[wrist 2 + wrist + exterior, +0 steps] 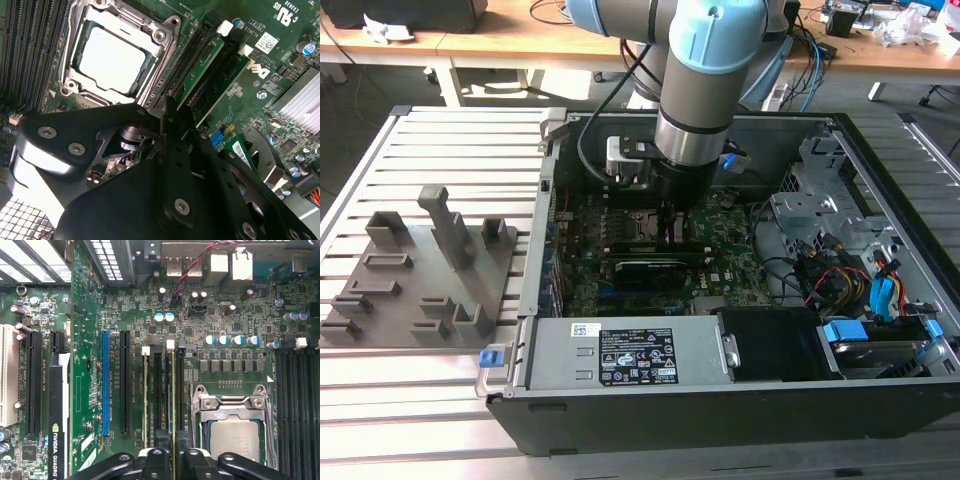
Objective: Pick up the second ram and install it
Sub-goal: 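Insert the second ram into the second slot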
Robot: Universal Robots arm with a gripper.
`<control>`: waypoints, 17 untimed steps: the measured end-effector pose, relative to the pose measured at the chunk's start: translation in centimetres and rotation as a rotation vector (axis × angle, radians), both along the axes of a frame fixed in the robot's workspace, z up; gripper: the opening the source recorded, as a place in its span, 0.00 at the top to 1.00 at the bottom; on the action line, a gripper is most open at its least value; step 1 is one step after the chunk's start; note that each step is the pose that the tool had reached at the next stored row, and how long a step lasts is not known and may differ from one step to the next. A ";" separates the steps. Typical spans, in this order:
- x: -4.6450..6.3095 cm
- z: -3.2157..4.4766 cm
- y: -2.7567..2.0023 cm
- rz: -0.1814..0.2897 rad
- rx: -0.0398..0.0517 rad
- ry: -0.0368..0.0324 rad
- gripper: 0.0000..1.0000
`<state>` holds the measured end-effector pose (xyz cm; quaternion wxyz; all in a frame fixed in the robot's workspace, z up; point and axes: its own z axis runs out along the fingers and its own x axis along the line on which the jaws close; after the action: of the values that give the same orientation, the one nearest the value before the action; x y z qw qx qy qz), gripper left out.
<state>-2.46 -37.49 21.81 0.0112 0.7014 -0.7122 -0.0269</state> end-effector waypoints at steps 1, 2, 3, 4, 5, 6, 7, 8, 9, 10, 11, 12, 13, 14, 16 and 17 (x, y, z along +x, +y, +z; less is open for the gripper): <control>0.0 0.01 -0.01 0.000 -0.0002 0.0001 0.79; 0.0 0.03 -0.01 0.000 -0.0005 0.0002 0.79; 0.0 0.58 -0.01 0.000 -0.0005 0.0002 0.79; 0.0 1.44 0.00 0.000 -0.0004 0.0002 0.79; 0.0 2.16 0.02 0.000 -0.0001 0.0001 0.79; 0.0 3.02 0.07 0.000 -0.0004 0.0002 0.79; 0.0 3.64 0.14 0.000 -0.0003 0.0002 0.79; 0.0 4.10 0.21 0.000 -0.0002 0.0001 0.80; 0.0 5.14 0.26 0.000 -0.0003 0.0001 0.87; 0.0 5.66 0.27 0.000 0.0002 0.0002 0.89; 0.0 5.65 0.27 0.000 0.0007 0.0001 0.89; 0.0 5.65 0.27 0.000 0.0007 0.0001 0.89; 0.0 5.66 0.27 0.000 0.0006 0.0002 0.89; 0.0 5.66 0.27 0.000 0.0006 0.0001 0.89; 0.0 5.66 0.27 0.000 0.0007 0.0001 0.89; 0.0 5.66 0.27 0.000 0.0007 0.0001 0.89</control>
<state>-2.46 -37.22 27.47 0.0110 0.7014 -0.7121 -0.0272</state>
